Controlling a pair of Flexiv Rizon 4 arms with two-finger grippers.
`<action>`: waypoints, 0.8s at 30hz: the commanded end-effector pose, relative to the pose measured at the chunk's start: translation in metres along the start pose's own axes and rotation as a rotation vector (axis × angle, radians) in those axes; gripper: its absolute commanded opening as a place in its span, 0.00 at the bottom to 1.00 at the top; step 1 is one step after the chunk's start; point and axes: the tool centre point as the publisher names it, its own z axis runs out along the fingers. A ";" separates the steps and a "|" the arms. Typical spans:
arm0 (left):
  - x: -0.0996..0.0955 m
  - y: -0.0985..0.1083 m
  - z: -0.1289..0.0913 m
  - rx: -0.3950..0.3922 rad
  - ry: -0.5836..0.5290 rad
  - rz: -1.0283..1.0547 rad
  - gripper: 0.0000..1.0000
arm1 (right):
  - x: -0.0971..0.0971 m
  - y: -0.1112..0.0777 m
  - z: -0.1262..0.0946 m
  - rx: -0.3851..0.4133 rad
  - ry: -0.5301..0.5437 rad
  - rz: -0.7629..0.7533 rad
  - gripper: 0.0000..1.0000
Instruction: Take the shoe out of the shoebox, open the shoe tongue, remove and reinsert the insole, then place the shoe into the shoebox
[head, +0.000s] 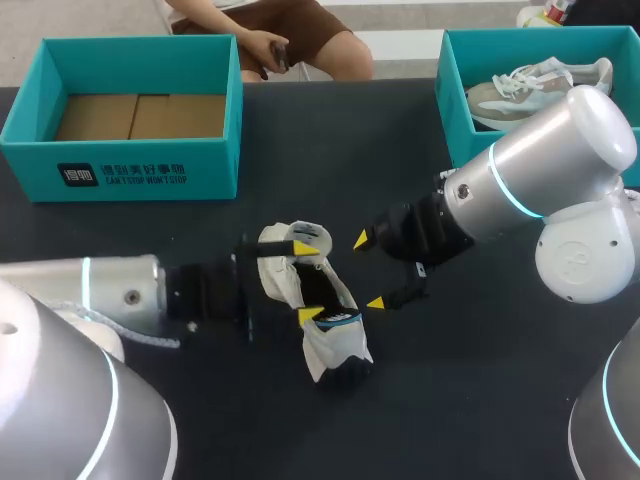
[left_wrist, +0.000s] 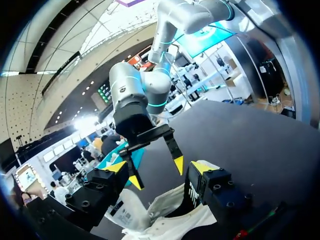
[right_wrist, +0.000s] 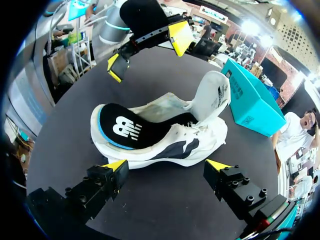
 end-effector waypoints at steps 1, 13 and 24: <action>-0.012 -0.006 -0.033 -0.002 0.063 -0.024 0.82 | 0.001 0.000 0.001 -0.001 -0.001 0.000 1.00; -0.044 -0.001 -0.029 -0.024 0.462 0.109 1.00 | 0.001 0.000 0.001 -0.001 -0.001 0.000 1.00; -0.057 -0.011 -0.008 -0.065 0.806 0.215 1.00 | 0.001 -0.002 -0.001 0.001 0.003 0.003 1.00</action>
